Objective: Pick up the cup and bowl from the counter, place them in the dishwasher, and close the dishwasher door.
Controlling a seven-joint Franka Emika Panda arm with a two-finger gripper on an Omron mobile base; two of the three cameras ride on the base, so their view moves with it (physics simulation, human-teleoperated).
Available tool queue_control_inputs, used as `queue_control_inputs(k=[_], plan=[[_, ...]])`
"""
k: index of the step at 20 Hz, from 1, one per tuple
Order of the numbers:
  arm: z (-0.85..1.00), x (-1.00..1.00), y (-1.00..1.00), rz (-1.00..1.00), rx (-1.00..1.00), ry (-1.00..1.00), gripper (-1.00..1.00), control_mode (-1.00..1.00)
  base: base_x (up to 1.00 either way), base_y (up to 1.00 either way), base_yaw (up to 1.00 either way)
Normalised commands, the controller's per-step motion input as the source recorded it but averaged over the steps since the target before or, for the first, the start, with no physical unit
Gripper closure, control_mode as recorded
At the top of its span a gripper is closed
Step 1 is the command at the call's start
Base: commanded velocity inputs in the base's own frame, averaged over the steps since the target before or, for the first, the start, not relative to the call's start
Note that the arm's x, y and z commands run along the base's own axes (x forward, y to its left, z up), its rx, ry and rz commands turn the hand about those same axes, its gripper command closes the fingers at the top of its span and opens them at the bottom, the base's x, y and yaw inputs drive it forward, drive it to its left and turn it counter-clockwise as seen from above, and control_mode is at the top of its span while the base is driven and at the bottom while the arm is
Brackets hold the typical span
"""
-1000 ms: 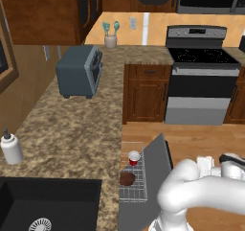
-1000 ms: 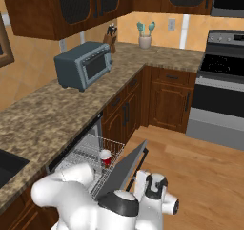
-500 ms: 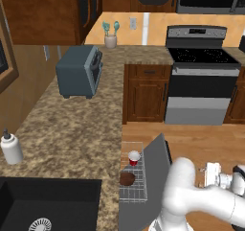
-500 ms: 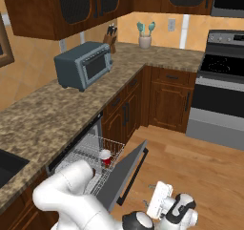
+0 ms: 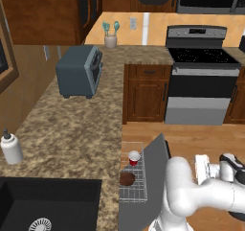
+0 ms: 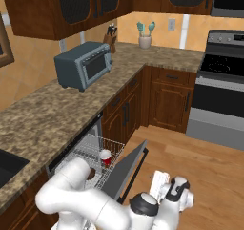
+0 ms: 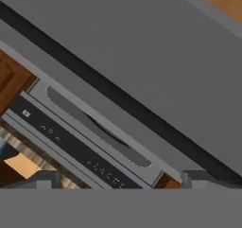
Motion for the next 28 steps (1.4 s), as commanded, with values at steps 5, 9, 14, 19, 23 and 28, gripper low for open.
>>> queue_control_inputs(k=[5, 9, 14, 19, 23, 28], plan=[[-1.00, 0.91, -0.24, 0.19, 0.15, -0.06, -1.00, -1.00, 0.00, 0.00, 0.00], [-1.00, 0.67, -0.32, 0.02, 0.08, -0.11, -1.00, -1.00, 0.00, 0.00, 0.00], [-1.00, 0.30, -0.22, 0.00, 0.03, -0.56, -1.00, -1.00, 0.00, 0.00, 0.00], [-1.00, 0.31, 0.00, 0.01, 0.15, -0.51, -1.00, -1.00, 0.00, 0.00, 0.00], [-1.00, 0.30, 0.21, 0.12, 0.12, -0.49, -1.00, -1.00, 0.00, 0.00, 0.00], [-0.95, 0.00, 0.53, 0.24, 0.20, -0.70, -1.00, -1.00, 0.00, 0.00, 0.00]])
